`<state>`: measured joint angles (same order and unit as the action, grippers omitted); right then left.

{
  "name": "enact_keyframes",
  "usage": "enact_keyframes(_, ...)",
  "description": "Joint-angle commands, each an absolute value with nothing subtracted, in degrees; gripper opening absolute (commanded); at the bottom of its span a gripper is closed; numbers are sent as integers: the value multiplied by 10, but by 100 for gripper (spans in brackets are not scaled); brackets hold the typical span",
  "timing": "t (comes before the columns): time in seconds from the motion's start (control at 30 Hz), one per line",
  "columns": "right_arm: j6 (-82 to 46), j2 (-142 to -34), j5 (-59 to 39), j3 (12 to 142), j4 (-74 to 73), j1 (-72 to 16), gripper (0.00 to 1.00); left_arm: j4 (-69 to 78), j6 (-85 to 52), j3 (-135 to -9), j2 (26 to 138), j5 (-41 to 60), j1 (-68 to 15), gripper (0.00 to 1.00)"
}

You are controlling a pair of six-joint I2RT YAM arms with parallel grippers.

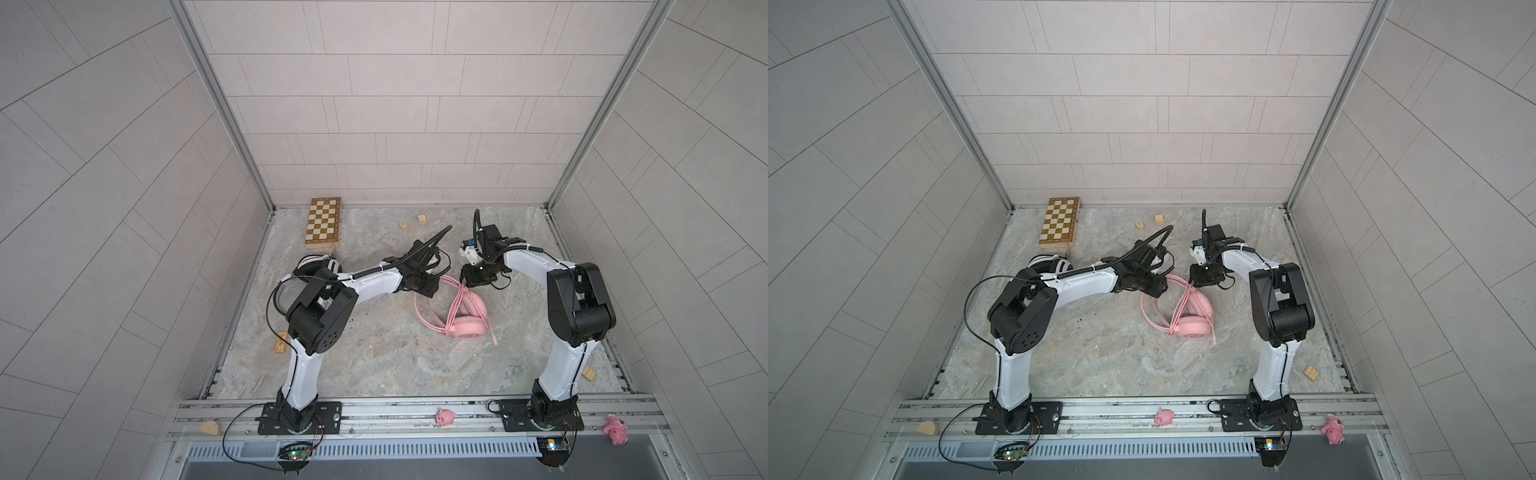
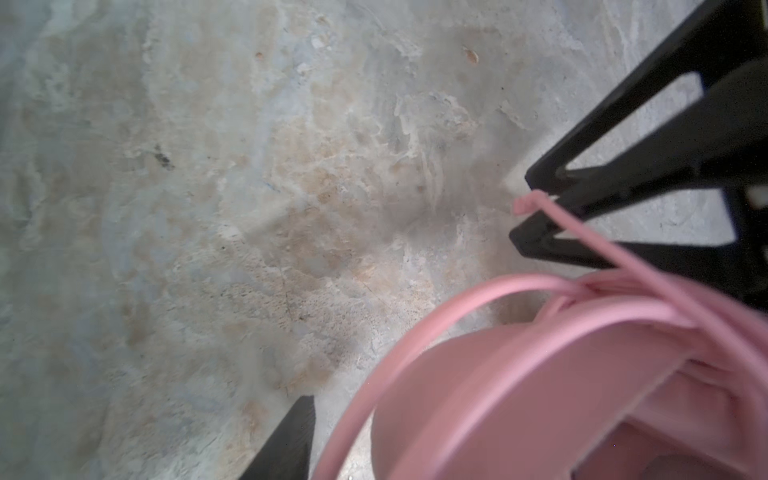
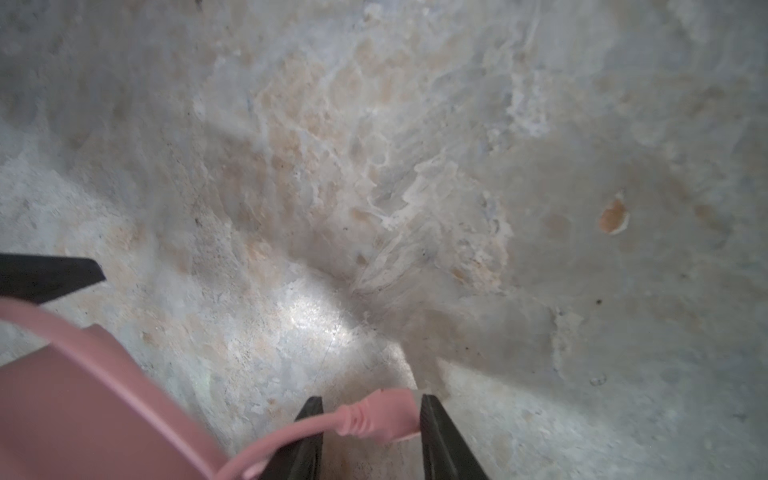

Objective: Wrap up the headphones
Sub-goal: 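Lower the wrapped headphones onto the table and open both grippers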

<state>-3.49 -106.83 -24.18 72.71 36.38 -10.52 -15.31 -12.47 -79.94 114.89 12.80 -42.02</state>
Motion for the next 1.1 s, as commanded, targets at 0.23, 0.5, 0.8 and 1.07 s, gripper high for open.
enact_keyframes(0.23,-45,-1019,-194,734,419,-114,52,-324,-61,-878,1136,5,-425,93)
enact_keyframes(0.5,-47,-978,-206,735,436,-116,53,-322,-58,-858,1070,-13,-425,94)
enact_keyframes(0.8,-60,-879,-136,711,395,-116,52,-205,-72,-741,915,-88,-411,94)
enact_keyframes(1.07,-103,-718,132,519,152,-109,51,49,-95,-494,731,-80,-296,94)
